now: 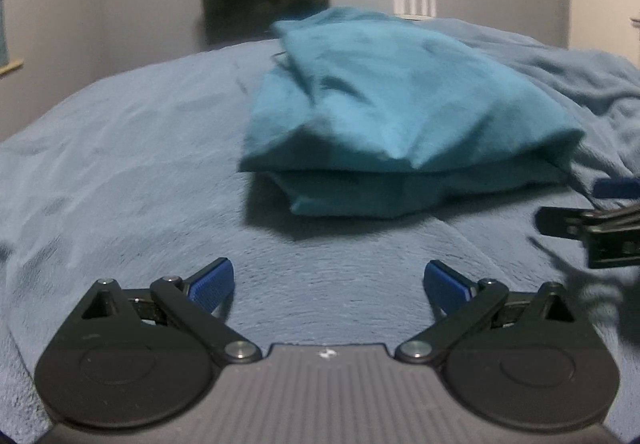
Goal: Fold large clothes
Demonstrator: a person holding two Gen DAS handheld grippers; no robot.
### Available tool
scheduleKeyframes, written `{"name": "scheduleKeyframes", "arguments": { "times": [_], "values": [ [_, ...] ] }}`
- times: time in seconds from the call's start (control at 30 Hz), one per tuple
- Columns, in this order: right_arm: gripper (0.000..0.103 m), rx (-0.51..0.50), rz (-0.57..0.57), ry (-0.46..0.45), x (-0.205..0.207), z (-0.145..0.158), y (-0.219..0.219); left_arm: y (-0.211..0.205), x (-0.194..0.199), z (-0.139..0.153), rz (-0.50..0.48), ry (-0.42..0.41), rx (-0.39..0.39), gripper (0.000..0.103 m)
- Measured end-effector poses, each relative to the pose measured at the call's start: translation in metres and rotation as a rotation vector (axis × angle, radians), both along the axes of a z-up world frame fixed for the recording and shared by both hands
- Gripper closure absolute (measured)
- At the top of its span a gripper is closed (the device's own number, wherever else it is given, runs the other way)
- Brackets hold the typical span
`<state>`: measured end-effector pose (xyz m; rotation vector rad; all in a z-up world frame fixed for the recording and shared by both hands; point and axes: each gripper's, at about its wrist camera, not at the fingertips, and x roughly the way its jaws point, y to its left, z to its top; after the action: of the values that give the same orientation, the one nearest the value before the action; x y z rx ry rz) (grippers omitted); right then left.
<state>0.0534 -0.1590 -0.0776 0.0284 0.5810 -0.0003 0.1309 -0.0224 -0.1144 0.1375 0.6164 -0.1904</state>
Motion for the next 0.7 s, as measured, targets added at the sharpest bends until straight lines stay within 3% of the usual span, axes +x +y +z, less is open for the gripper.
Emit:
{"name": "scheduleKeyframes", "arguments": {
  "times": [0.7],
  "values": [
    [0.000, -0.025, 0.029, 0.010, 0.0062, -0.0076, 0.0024, -0.0047, -0.0009, -0.0026, -0.032, -0.016, 0.002, 0.001]
  ]
}}
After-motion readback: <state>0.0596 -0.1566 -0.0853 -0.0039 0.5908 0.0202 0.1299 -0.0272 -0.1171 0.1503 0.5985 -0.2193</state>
